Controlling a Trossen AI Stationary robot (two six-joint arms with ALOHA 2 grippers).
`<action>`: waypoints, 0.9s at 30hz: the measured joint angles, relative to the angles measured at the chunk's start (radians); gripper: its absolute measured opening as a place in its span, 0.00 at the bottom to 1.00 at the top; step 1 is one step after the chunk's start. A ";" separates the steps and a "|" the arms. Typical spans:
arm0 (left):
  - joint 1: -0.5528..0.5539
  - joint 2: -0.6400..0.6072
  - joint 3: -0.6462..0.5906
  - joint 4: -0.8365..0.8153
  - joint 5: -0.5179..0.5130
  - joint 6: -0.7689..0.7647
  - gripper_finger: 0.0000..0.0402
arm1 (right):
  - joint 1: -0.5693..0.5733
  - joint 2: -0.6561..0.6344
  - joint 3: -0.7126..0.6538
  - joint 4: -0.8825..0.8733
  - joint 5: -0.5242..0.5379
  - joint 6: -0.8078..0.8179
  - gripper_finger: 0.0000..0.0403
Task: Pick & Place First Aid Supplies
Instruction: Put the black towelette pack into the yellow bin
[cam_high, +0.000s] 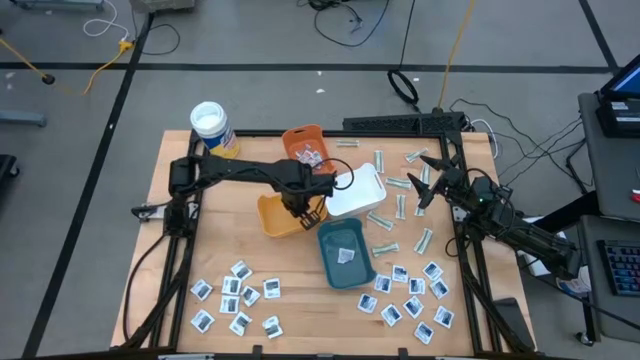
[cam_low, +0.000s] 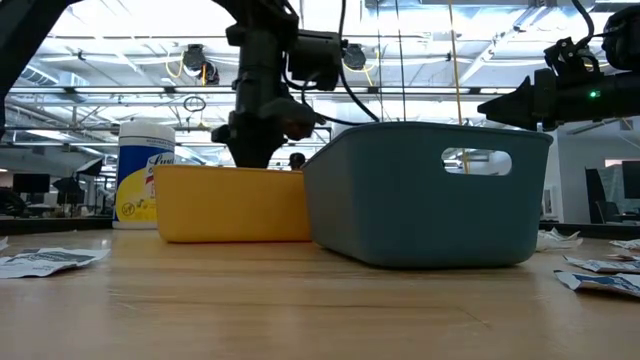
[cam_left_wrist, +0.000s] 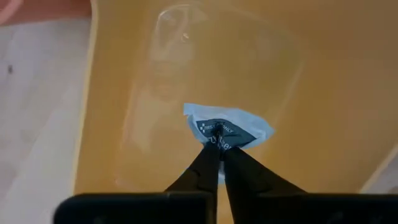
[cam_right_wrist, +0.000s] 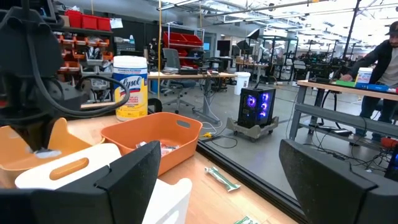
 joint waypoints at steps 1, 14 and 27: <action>-0.001 0.000 0.000 0.006 0.000 -0.004 0.08 | 0.000 0.000 0.000 0.000 0.000 0.000 0.80; -0.029 -0.055 -0.018 0.003 -0.034 0.018 0.74 | 0.000 0.000 0.000 0.000 0.000 0.000 0.80; -0.168 -0.405 -0.312 0.010 -0.034 0.017 0.83 | 0.000 0.000 0.000 0.000 0.000 0.000 0.80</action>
